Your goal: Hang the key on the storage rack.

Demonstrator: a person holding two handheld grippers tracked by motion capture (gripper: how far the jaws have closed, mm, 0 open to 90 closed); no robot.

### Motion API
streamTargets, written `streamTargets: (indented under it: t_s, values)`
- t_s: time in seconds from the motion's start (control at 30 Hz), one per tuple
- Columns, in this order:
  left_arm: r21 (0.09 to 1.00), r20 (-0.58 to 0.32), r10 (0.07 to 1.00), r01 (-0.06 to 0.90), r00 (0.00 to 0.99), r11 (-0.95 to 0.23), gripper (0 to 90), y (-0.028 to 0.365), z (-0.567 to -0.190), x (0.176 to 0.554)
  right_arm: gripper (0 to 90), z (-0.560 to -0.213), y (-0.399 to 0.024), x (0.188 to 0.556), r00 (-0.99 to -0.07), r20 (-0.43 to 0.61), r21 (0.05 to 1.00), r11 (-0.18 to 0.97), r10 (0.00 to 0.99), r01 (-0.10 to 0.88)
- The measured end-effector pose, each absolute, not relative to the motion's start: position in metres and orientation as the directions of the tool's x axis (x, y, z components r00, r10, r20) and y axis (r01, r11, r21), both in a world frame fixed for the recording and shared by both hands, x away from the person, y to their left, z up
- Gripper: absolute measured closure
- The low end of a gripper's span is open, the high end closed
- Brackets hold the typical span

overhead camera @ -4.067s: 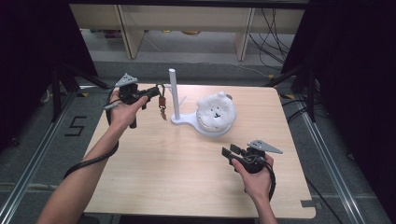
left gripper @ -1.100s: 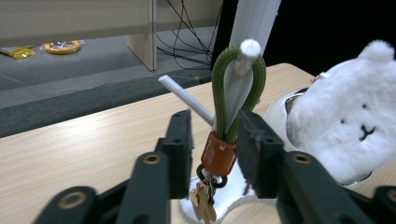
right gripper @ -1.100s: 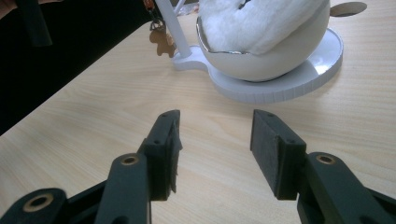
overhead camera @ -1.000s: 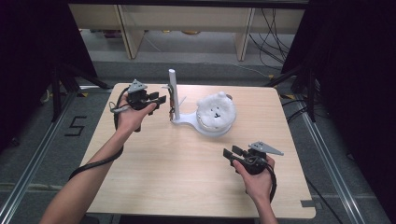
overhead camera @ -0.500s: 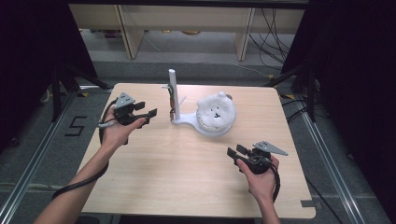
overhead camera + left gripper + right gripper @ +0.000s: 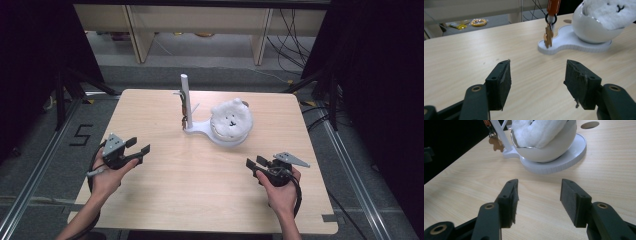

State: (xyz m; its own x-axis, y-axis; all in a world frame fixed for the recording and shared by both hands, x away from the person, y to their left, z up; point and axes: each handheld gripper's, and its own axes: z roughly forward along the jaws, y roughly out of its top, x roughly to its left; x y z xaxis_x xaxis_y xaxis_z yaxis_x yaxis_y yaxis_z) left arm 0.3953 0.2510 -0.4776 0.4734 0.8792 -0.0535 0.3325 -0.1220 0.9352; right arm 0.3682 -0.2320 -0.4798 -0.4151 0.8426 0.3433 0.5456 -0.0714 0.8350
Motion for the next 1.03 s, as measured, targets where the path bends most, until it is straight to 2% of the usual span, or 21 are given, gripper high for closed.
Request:
streamTargets:
  t_s: [0.03, 0.17, 0.33, 0.37, 0.43, 0.47, 0.53, 0.57, 0.67, 0.7, 0.77, 0.8, 0.87, 0.9, 0.93, 1.0, 1.03]
  values:
    - [0.937, -0.049, 0.882, 0.327, 0.469, -0.122, 37.0, 0.252, -0.482, 0.392, 49.3, -0.480, -0.231, 0.367, -0.406, 0.372, 0.821, -0.093, 0.835, 0.563]
    - [0.942, -0.049, 0.891, 0.318, 0.451, -0.109, 37.2, 0.256, -0.495, 0.382, 49.0, -0.484, -0.234, 0.370, -0.418, 0.326, 0.839, -0.056, 0.848, 0.541]
    - [0.947, -0.038, 0.901, 0.304, 0.432, -0.106, 37.2, 0.259, -0.505, 0.374, 48.7, -0.487, -0.236, 0.371, -0.410, 0.324, 0.841, -0.060, 0.853, 0.538]
    - [0.948, -0.038, 0.902, 0.301, 0.431, -0.104, 37.1, 0.259, -0.507, 0.373, 48.6, -0.486, -0.234, 0.369, -0.390, 0.352, 0.825, -0.086, 0.851, 0.558]
    - [0.950, -0.035, 0.903, 0.296, 0.429, -0.103, 37.1, 0.260, -0.510, 0.371, 48.5, -0.488, -0.237, 0.371, -0.404, 0.309, 0.842, -0.050, 0.861, 0.538]
    - [0.954, -0.038, 0.901, 0.285, 0.433, -0.097, 37.1, 0.260, -0.512, 0.371, 48.4, -0.487, -0.236, 0.368, -0.384, 0.349, 0.820, -0.081, 0.855, 0.566]
    - [0.951, -0.028, 0.903, 0.290, 0.428, -0.109, 37.0, 0.260, -0.515, 0.369, 48.1, -0.490, -0.239, 0.370, -0.404, 0.319, 0.841, -0.059, 0.857, 0.538]
    - [0.953, -0.031, 0.902, 0.286, 0.430, -0.104, 37.0, 0.260, -0.517, 0.369, 48.1, -0.489, -0.236, 0.368, -0.383, 0.358, 0.820, -0.091, 0.852, 0.565]
    - [0.951, -0.029, 0.901, 0.289, 0.433, -0.107, 36.8, 0.260, -0.521, 0.368, 47.6, -0.494, -0.239, 0.371, -0.395, 0.306, 0.844, -0.054, 0.866, 0.534]
    - [0.950, -0.027, 0.901, 0.293, 0.432, -0.112, 36.8, 0.260, -0.523, 0.367, 47.4, -0.494, -0.237, 0.368, -0.373, 0.344, 0.819, -0.082, 0.862, 0.567]
    - [0.950, -0.023, 0.901, 0.291, 0.432, -0.115, 36.6, 0.260, -0.523, 0.367, 46.9, -0.497, -0.240, 0.371, -0.391, 0.297, 0.842, -0.046, 0.871, 0.537]
    - [0.950, -0.020, 0.903, 0.289, 0.430, -0.117, 36.6, 0.260, -0.523, 0.367, 46.8, -0.498, -0.238, 0.369, -0.374, 0.338, 0.825, -0.080, 0.864, 0.559]
    - [0.954, -0.020, 0.900, 0.278, 0.435, -0.113, 36.6, 0.259, -0.523, 0.367, 46.6, -0.501, -0.240, 0.372, -0.385, 0.287, 0.846, -0.044, 0.877, 0.531]
    - [0.952, -0.017, 0.901, 0.283, 0.434, -0.118, 36.5, 0.260, -0.523, 0.367, 46.5, -0.501, -0.239, 0.370, -0.366, 0.323, 0.828, -0.074, 0.873, 0.555]
    - [0.951, -0.015, 0.901, 0.286, 0.433, -0.121, 36.5, 0.260, -0.523, 0.366, 46.2, -0.501, -0.241, 0.370, -0.373, 0.300, 0.838, -0.055, 0.878, 0.543]
    - [0.951, -0.018, 0.901, 0.284, 0.432, -0.118, 36.3, 0.259, -0.523, 0.367, 45.6, -0.501, -0.241, 0.367, -0.348, 0.317, 0.820, -0.071, 0.882, 0.568]
    - [0.951, -0.017, 0.902, 0.285, 0.432, -0.119, 36.2, 0.259, -0.523, 0.367, 45.2, -0.505, -0.244, 0.371, -0.379, 0.281, 0.851, -0.046, 0.881, 0.523]
